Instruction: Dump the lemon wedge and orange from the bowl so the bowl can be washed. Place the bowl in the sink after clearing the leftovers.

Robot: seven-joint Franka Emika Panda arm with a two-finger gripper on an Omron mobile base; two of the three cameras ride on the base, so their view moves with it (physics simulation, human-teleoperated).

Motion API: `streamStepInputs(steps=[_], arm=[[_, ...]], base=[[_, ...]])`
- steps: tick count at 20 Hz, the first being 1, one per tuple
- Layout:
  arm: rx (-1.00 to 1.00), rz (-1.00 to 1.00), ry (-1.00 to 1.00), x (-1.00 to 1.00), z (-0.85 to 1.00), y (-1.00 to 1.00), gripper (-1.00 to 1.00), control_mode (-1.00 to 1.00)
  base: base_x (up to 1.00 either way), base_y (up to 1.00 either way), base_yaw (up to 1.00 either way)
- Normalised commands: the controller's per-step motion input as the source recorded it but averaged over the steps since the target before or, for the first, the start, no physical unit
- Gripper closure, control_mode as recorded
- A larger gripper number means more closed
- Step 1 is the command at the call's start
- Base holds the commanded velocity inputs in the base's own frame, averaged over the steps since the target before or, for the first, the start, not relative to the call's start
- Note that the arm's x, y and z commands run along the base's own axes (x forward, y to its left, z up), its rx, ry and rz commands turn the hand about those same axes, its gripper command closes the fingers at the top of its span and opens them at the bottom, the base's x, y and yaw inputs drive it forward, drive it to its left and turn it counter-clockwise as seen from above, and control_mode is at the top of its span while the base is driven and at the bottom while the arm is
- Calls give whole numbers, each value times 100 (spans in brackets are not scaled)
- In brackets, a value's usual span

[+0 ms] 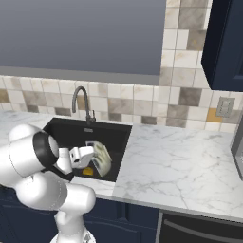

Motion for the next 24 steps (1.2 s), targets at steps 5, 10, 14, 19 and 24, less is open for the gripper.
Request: streamStepInputs(steps=[5, 10, 14, 19, 24], arm=[[-2, 0, -1, 0, 5, 0, 100, -100], [0, 0, -7, -5, 10, 0, 100, -100], [16, 0, -5, 0, 29, 0, 100, -100], [28, 0, 0, 0, 38, -1, 100, -100], [37, 0, 0, -1, 48, -3, 100, -100]], base=[[0, 0, 0], [0, 0, 0], [0, 0, 0], [0, 0, 0], [0, 0, 0]])
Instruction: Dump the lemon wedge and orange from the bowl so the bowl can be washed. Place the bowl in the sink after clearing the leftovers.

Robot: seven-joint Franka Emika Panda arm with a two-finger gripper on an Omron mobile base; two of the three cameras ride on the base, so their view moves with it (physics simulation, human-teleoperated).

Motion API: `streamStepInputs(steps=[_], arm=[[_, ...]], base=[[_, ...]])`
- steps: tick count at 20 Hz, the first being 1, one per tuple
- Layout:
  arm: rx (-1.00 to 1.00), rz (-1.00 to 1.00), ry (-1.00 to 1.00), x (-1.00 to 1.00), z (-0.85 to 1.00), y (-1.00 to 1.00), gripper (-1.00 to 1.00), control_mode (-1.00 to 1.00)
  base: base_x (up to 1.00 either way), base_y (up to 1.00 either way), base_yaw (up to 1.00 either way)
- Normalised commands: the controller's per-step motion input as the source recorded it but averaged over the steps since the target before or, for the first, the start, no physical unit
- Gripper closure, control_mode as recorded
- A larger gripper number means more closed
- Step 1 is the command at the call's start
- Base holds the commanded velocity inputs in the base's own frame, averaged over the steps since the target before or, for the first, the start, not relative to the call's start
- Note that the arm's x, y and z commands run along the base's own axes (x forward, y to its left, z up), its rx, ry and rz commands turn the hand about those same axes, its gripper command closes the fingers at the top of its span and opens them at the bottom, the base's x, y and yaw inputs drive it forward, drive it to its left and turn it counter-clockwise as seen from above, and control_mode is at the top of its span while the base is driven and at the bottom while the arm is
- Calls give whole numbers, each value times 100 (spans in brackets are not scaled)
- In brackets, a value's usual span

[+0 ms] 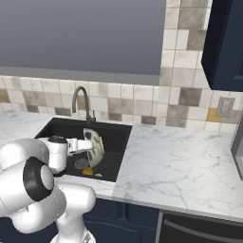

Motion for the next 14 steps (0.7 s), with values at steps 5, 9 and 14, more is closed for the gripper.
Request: streamStepInputs(steps=[5, 9, 14], arm=[[46, 0, 0, -20, 35, -3, 100, -100], [49, 0, 11, -50, 6, 0, 100, -100], [49, 0, 26, -32, 5, 0, 100, -100]], base=[[0, 0, 0], [0, 0, 0], [0, 0, 0]])
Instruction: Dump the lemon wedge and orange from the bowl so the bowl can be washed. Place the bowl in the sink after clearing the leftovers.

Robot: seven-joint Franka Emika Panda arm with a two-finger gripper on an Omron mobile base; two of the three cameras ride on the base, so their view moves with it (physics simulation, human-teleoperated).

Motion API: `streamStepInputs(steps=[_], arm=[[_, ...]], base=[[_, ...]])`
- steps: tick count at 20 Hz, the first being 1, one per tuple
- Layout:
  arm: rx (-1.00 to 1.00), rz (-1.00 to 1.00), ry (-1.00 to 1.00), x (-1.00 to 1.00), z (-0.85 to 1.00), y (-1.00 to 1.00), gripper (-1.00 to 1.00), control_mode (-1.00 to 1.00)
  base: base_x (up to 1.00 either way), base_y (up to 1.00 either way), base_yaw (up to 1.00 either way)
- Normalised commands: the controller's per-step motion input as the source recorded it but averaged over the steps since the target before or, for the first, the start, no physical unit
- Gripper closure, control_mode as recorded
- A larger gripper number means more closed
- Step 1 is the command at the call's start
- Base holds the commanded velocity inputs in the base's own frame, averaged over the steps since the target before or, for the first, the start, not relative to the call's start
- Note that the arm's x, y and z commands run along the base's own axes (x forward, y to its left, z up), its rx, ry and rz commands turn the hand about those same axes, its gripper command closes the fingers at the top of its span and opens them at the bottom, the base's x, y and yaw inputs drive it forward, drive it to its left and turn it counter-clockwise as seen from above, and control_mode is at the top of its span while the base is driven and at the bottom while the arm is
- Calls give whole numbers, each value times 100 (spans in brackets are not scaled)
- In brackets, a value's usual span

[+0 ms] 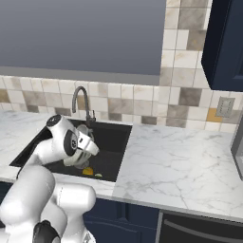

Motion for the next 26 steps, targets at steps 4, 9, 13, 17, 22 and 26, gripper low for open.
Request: streamStepInputs(steps=[4, 9, 13, 17, 22, 26], arm=[[46, 0, 30, -12, 7, 0, 100, -100], [36, 3, 35, 5, 0, 0, 100, -100], [20, 1, 10, 11, -1, 17, 100, -100], [11, 0, 0, 0, -14, 55, 100, -100], [1, 0, 9, 0, -19, 56, 100, -100], [0, 0, 9, 0, -21, 41, 100, -100]], base=[[0, 0, 0], [0, 0, 0], [0, 0, 0], [0, 0, 0], [0, 0, 0], [0, 0, 0]])
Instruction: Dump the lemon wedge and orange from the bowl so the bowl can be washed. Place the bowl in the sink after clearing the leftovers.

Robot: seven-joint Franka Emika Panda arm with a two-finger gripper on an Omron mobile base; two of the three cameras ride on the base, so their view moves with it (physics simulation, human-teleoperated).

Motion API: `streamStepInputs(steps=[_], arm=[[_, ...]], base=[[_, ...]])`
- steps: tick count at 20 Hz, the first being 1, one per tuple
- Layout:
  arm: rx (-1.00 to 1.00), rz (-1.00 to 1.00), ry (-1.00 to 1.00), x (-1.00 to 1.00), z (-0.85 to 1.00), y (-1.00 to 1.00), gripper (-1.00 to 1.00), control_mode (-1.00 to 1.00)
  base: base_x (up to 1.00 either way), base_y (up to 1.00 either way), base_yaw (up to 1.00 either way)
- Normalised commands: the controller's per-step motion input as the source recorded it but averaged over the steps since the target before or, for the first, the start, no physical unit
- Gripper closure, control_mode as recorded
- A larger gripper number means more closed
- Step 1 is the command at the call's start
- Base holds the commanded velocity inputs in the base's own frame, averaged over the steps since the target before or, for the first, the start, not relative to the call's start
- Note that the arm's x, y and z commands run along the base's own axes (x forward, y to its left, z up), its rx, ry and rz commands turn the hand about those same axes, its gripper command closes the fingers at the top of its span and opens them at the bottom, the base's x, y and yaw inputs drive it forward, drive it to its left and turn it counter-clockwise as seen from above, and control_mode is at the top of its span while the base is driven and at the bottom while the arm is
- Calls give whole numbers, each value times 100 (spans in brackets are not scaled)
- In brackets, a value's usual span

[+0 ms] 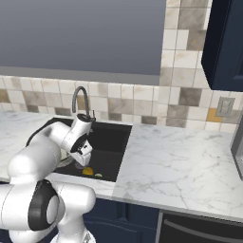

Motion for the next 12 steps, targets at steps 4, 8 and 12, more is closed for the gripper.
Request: streamStepInputs(steps=[4, 8, 12], arm=[[0, 0, 1, 0, -12, 46, 100, -100], [-3, 0, 0, 2, -33, 38, 100, -100], [-12, 0, 0, 0, -53, 19, 100, -100]], base=[[0, 0, 0], [0, 0, 0], [0, 0, 0]])
